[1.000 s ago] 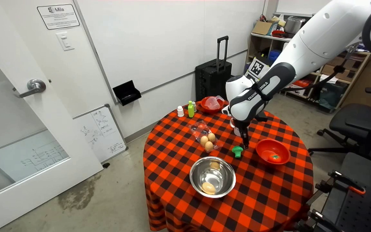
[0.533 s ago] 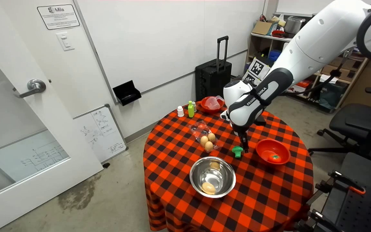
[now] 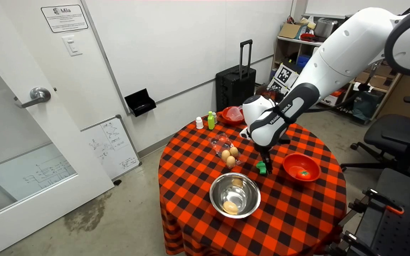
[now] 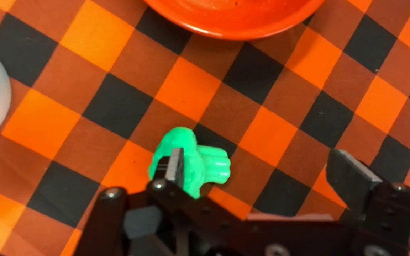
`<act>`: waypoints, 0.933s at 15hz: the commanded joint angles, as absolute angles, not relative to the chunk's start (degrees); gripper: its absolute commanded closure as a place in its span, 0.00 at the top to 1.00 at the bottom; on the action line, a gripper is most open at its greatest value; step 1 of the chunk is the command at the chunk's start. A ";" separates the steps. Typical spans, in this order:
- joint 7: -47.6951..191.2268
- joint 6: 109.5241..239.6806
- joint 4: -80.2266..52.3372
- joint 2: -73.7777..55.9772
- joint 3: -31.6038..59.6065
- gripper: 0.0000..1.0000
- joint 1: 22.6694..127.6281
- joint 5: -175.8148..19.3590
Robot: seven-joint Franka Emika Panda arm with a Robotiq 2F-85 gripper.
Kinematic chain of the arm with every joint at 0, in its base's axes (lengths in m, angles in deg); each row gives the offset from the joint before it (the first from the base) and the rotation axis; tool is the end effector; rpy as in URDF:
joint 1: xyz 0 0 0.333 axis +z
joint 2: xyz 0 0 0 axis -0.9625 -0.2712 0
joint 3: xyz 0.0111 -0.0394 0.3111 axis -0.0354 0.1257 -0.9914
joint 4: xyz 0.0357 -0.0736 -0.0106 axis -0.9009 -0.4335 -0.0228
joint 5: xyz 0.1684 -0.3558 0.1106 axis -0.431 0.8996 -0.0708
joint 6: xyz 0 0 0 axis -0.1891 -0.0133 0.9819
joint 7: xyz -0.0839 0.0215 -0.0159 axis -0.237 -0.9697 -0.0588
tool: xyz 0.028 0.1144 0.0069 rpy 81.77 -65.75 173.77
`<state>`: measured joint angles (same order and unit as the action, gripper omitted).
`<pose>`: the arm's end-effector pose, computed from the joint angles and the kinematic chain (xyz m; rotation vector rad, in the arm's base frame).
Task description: Put the plastic broccoli in the orange bowl
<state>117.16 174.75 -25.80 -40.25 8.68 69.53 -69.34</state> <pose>0.5960 -0.0389 0.0290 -2.8336 -1.2241 0.4942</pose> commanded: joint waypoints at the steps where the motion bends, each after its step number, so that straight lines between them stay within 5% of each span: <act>1: 115.69 176.43 -23.25 -43.17 9.45 1.00 71.12 -65.47; 14: 112.40 178.04 -15.53 -49.12 12.03 1.00 72.48 -59.29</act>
